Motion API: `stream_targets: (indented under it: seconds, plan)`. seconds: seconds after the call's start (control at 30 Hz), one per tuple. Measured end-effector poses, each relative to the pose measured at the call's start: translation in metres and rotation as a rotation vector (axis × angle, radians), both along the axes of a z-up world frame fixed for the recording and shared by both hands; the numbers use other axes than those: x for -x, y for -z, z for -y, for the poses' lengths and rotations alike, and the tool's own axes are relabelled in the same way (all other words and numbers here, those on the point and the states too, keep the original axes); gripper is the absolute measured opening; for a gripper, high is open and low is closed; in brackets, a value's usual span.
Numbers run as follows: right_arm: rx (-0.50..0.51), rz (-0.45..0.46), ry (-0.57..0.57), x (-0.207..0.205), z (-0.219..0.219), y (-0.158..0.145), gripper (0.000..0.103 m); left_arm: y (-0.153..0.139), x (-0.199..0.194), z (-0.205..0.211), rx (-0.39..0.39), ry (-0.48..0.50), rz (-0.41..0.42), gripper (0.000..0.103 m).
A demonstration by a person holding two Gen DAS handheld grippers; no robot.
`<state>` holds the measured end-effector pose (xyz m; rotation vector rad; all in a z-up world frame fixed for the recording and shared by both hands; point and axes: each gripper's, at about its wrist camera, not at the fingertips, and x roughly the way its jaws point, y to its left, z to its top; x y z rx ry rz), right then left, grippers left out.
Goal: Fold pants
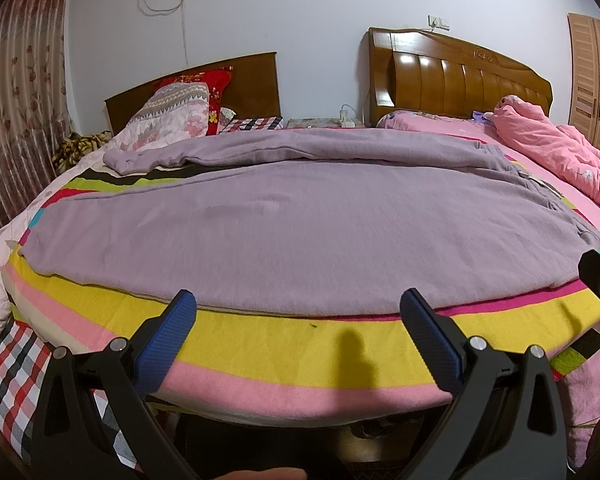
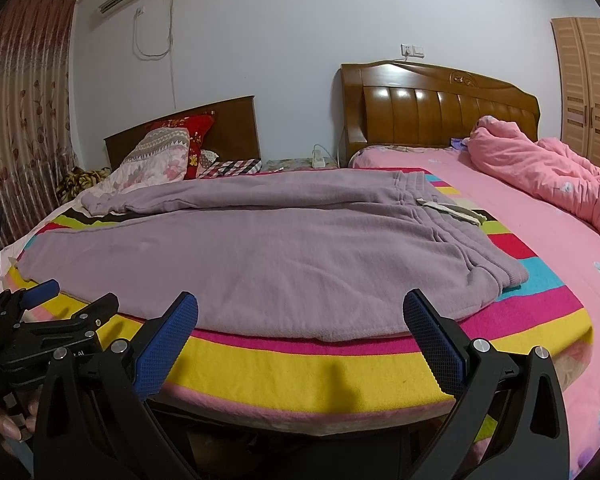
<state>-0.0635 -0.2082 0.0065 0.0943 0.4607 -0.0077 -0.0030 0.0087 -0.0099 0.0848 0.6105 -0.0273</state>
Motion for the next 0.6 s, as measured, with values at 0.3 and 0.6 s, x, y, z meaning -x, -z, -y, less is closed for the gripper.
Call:
stream_targets:
  seconds: [0.3, 0.6]
  plan:
    - [0.010, 0.004, 0.001, -0.001, 0.000, 0.003, 0.099, 0.000, 0.002, 0.000, 0.003, -0.013, 0.003, 0.102]
    - [0.057, 0.119, -0.058, -0.031, 0.017, -0.037, 0.099, -0.044, -0.022, 0.009, -0.007, 0.095, 0.077, 0.102]
